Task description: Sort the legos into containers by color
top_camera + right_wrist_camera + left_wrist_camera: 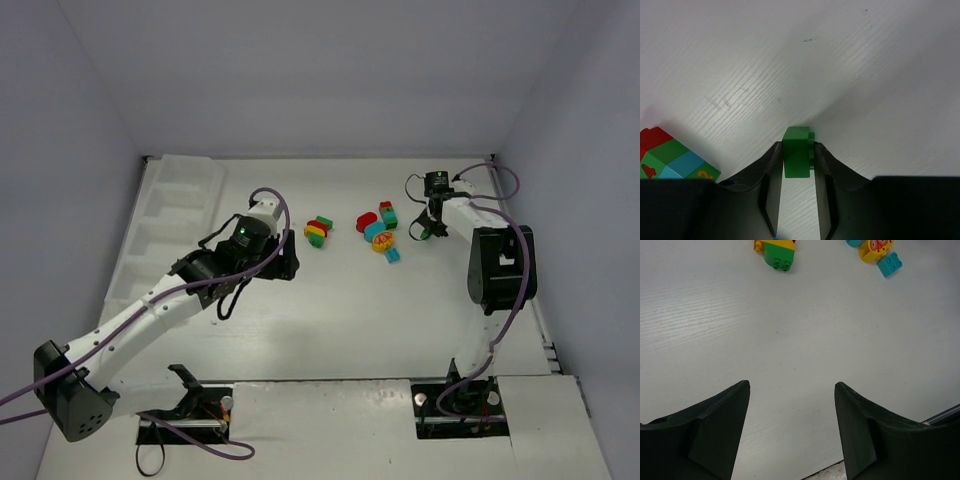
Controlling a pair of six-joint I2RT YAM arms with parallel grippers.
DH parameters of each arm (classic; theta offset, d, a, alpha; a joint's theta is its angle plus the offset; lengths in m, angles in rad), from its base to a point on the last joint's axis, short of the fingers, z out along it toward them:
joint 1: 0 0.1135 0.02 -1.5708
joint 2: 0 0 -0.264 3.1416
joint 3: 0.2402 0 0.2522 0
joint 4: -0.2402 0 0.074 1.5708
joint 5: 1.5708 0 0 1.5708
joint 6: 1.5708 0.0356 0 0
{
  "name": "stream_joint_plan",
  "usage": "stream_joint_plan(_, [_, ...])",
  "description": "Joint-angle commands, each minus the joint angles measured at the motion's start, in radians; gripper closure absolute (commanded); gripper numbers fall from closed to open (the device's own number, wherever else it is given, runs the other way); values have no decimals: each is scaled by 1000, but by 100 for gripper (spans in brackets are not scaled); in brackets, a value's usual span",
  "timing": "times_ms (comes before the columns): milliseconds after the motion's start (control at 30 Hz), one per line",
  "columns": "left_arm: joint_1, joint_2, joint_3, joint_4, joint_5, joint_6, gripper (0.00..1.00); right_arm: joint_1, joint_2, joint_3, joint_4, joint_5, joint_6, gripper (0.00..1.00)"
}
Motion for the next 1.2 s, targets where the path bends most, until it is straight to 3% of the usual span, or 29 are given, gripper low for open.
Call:
stream_joint_plan(0, [9, -1, 20, 41, 5, -14, 38, -2, -44, -11, 27, 32, -35, 85])
stream_joint_plan(100, [9, 2, 27, 45, 10, -14, 38, -2, -52, -22, 33, 23, -61, 100])
stream_joint_plan(300, [9, -4, 40, 85, 48, 9, 37, 7, -202, -78, 150, -176, -191, 100])
stream_joint_plan(367, [15, -14, 42, 122, 71, 18, 37, 6, -317, -137, 246, -353, -254, 100])
stream_joint_plan(533, [94, -34, 28, 284, 285, 15, 37, 7, -562, -226, 363, -686, -314, 100])
stream_joint_plan(833, [185, 65, 148, 530, 668, -26, 36, 10, -736, -296, 598, -1251, -204, 100])
stream_joint_plan(967, [188, 139, 221, 602, 801, -65, 36, 21, -773, -335, 760, -1365, -113, 100])
stream_joint_plan(1167, [167, 225, 273, 734, 933, -151, 36, 61, -794, -327, 806, -1422, -87, 100])
